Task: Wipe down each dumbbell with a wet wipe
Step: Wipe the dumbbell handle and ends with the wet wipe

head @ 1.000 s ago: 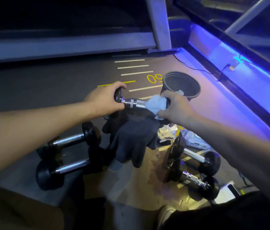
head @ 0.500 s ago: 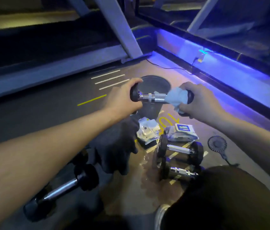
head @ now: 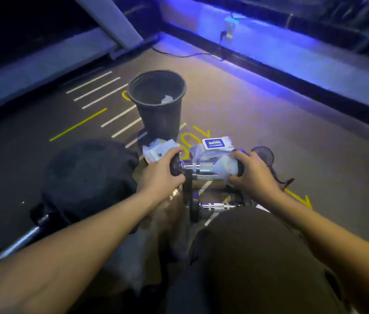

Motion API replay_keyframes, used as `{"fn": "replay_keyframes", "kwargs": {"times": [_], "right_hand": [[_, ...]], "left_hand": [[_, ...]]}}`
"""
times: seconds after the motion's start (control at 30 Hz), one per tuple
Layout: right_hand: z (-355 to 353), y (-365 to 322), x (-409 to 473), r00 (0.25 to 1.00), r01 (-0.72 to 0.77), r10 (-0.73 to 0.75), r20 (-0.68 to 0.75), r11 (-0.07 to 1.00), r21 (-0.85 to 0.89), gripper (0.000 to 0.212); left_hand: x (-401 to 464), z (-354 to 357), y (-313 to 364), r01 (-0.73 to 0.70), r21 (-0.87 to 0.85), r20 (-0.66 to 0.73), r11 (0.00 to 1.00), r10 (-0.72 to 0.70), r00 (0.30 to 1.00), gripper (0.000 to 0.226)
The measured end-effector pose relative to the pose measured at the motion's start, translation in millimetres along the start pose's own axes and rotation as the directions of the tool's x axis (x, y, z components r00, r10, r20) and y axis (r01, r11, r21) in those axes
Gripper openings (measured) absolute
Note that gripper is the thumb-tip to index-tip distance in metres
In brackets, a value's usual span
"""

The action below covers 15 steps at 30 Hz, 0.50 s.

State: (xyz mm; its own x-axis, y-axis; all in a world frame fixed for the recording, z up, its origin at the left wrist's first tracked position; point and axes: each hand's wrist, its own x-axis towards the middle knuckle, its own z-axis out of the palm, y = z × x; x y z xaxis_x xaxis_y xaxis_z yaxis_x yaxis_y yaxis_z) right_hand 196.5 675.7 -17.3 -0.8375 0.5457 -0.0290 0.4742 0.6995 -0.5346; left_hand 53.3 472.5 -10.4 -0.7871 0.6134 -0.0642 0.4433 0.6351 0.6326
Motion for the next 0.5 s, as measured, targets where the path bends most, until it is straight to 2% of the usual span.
{"fn": "replay_keyframes", "kwargs": {"times": [0.2, 0.5], "right_hand": [[17.6, 43.0, -10.2, 0.998, -0.060, 0.061, 0.014, 0.998, -0.024, 0.053], [33.5, 80.3, -3.0, 0.994, -0.094, 0.095, 0.047, 0.995, -0.016, 0.054]], "left_hand": [[8.5, 53.7, -4.9, 0.020, -0.029, 0.106, 0.999, -0.017, 0.994, 0.071], [19.2, 87.8, -8.4, 0.034, -0.005, 0.162, 0.999, -0.033, 0.986, 0.071]]}}
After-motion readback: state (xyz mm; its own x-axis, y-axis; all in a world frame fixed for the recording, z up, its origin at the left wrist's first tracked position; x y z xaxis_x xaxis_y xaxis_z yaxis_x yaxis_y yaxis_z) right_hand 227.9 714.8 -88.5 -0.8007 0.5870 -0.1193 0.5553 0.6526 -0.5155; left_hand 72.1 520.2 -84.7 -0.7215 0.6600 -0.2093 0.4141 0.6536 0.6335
